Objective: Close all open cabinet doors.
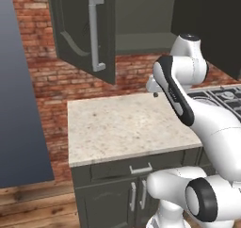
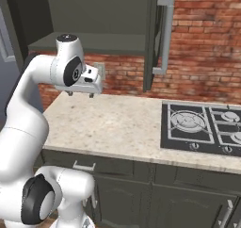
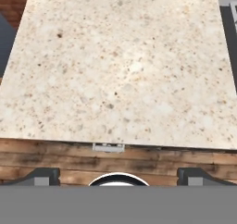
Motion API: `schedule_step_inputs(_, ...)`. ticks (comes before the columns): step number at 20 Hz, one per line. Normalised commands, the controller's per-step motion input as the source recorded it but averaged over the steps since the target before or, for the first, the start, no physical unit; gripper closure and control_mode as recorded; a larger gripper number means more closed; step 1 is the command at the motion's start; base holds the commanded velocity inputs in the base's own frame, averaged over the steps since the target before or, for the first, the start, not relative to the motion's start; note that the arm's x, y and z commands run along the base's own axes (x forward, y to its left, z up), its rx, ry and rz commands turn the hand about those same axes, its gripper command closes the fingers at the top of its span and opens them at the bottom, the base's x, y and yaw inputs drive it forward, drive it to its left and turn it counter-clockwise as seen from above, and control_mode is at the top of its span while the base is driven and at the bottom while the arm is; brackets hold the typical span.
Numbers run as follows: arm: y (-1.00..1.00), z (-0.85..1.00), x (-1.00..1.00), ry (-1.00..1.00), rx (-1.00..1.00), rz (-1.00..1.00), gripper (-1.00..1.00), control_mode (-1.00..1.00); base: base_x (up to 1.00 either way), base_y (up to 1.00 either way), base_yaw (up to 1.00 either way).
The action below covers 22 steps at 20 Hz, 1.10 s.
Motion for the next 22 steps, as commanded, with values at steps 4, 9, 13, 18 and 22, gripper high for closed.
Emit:
schedule_step_inputs(4,0.00,0.00,0.00,0.00,0.00,0.00,-1.00,1.00,0.39,0.01,0.00)
schedule_step_inputs(9,0.00,0.00,0.00,0.00,0.00,0.00,-1.00,1.00,0.26,0.00,0.00)
schedule_step_inputs(13,0.00,0.00,0.00,0.00,0.00,0.00,-1.00,1.00,0.02,0.00,0.00)
schedule_step_inputs(18,0.00,0.00,0.00,0.00,0.00,0.00,-1.00,1.00,0.00,0.00,0.00)
schedule_step_inputs(22,0.00,0.00,0.00,0.00,0.00,0.00,-1.00,1.00,0.00,0.00,0.00)
